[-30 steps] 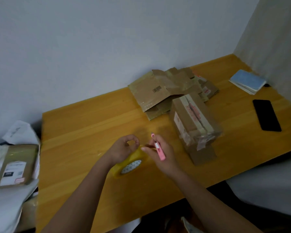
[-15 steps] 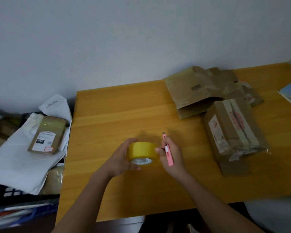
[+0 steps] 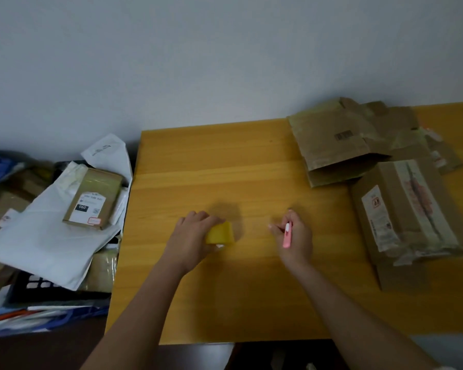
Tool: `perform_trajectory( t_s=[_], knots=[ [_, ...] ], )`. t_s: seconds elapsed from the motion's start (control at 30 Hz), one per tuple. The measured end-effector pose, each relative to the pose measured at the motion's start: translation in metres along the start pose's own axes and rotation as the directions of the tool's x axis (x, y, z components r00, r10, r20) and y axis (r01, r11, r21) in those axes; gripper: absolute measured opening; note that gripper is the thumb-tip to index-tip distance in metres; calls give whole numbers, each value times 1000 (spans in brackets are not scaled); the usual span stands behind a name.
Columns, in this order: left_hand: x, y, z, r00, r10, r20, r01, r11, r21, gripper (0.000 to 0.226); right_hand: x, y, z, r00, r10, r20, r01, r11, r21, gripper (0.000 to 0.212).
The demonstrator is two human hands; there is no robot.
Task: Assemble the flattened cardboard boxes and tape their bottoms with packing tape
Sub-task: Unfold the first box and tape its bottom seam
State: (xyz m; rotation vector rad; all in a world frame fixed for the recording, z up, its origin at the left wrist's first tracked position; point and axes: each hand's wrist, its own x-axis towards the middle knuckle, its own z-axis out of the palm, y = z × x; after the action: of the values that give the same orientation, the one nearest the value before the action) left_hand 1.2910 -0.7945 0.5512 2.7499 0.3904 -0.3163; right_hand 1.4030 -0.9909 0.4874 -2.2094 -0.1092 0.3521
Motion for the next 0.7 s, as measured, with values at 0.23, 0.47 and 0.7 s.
perform_trajectory(
  t_s=[0.23,0.47,0.7],
  knots=[
    [30,50,13,990,138,41,-142,983,116,51,9,30,-6,995,32,-97,-65,934,-352,26],
    [40,64,18,986,122,111,-142,968,206,43,21,34,-5,996,-88,-25,51,752,-657,48],
    [43,86,15,979,-39,198,-17,962,273,42,13,17,-51,981,-189,-48,142,862,-487,26]
  ],
)
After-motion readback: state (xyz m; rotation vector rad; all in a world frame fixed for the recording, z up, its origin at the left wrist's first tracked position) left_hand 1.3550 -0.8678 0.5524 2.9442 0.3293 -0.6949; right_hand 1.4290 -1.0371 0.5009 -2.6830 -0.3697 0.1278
